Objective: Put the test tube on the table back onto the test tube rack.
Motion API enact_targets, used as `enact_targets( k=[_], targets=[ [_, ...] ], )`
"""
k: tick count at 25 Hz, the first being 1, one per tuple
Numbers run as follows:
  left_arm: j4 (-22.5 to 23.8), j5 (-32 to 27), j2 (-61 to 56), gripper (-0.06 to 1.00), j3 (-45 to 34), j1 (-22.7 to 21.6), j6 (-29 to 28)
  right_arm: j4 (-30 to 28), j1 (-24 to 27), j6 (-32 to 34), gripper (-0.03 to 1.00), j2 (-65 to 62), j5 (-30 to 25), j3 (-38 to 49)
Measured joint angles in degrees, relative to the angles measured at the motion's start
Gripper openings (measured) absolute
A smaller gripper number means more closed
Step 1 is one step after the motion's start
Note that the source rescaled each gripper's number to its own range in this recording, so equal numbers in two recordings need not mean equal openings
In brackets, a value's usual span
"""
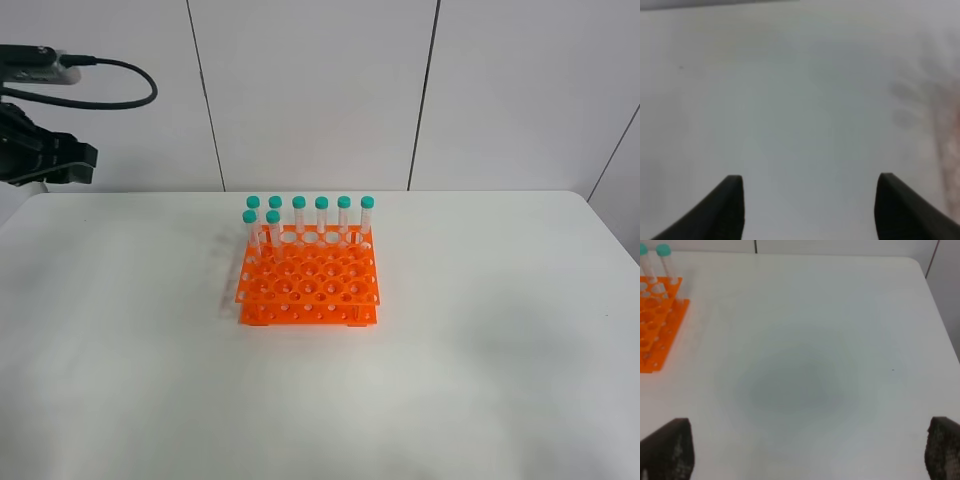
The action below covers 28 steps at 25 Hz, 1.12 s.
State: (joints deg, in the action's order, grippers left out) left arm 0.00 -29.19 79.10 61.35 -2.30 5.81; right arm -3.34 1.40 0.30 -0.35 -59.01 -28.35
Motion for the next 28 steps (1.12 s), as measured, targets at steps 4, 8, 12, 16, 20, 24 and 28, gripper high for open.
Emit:
enact_targets(
  k=[4,8,12,16,20,24,28],
  targets=[
    [0.0,-3.0,-10.7,0.50,-5.3,0.0,-0.1,0.0,0.0,0.0,1.00,0.0,0.0,0.0],
    [0.0,-8.4,-22.5,0.50,-10.3,0.0,-0.1,0.0,0.0,0.0,1.00,0.0,0.0,0.0],
    [-1.1,-15.0,-34.2,0.50,-13.2,0.0,-0.2,0.0,0.0,0.0,1.00,0.0,0.0,0.0],
    [-2.3,-23.1,-43.4,0.50,-13.9,0.0,-0.2,0.0,0.0,0.0,1.00,0.0,0.0,0.0],
    [-2.5,-30.2,-50.9,0.50,-14.0,0.0,-0.2,0.0,0.0,0.0,1.00,0.0,0.0,0.0],
    [-2.6,-34.0,-57.9,0.50,-15.2,0.0,-1.5,0.0,0.0,0.0,1.00,0.0,0.0,0.0],
    [-2.6,-34.9,-64.3,0.50,-17.7,0.0,-4.4,0.0,0.0,0.0,1.00,0.0,0.0,0.0]
  ],
)
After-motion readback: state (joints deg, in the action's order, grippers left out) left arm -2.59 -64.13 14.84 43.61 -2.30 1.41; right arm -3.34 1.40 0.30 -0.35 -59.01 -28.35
